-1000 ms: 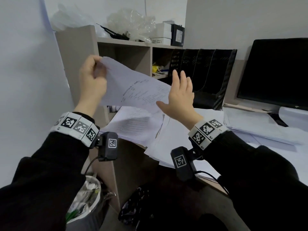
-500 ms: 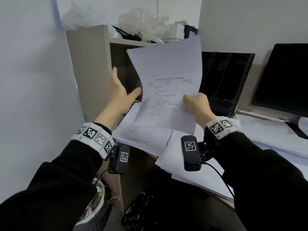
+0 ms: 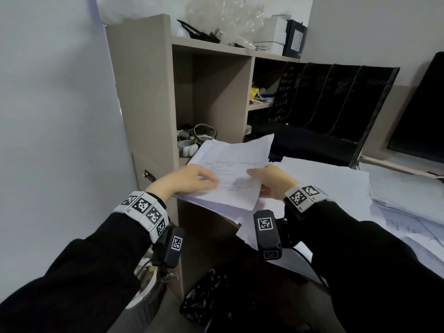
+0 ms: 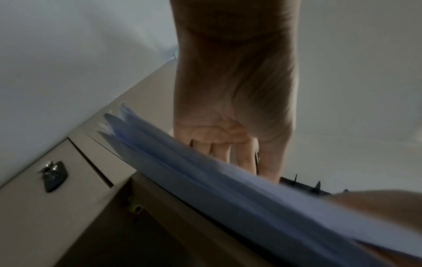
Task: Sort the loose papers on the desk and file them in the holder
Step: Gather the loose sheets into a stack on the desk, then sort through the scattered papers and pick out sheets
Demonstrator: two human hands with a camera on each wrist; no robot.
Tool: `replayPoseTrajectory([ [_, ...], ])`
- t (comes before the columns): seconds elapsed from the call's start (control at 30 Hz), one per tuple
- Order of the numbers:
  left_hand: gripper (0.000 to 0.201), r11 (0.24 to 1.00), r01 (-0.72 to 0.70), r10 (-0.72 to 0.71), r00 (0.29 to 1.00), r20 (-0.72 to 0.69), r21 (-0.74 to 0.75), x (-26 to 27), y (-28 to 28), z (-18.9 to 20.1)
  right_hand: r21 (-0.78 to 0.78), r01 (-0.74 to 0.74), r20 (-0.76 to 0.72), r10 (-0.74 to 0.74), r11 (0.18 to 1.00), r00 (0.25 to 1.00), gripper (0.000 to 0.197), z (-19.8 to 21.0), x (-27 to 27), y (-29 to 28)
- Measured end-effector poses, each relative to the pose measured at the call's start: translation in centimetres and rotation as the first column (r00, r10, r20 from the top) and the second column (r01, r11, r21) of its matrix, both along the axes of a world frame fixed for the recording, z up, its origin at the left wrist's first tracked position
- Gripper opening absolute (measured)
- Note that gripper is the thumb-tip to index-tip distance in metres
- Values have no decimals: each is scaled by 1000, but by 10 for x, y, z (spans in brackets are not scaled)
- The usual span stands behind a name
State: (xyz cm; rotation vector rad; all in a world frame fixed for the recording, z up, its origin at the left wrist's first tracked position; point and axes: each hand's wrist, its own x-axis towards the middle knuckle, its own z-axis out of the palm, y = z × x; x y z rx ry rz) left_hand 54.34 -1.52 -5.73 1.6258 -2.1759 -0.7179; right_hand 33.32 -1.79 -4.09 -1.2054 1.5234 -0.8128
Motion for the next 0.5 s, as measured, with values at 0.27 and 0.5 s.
replayPoseTrajectory([
  [0.27, 32, 993, -32, 13, 986, 167, 112, 2, 2, -9, 65, -88, -74, 93, 994, 993, 32, 4, -7, 5],
  [0.5, 34, 995, -25, 29, 998, 48, -92, -42, 16, 25, -40, -51, -101, 47, 998, 994, 23, 24, -54, 23],
])
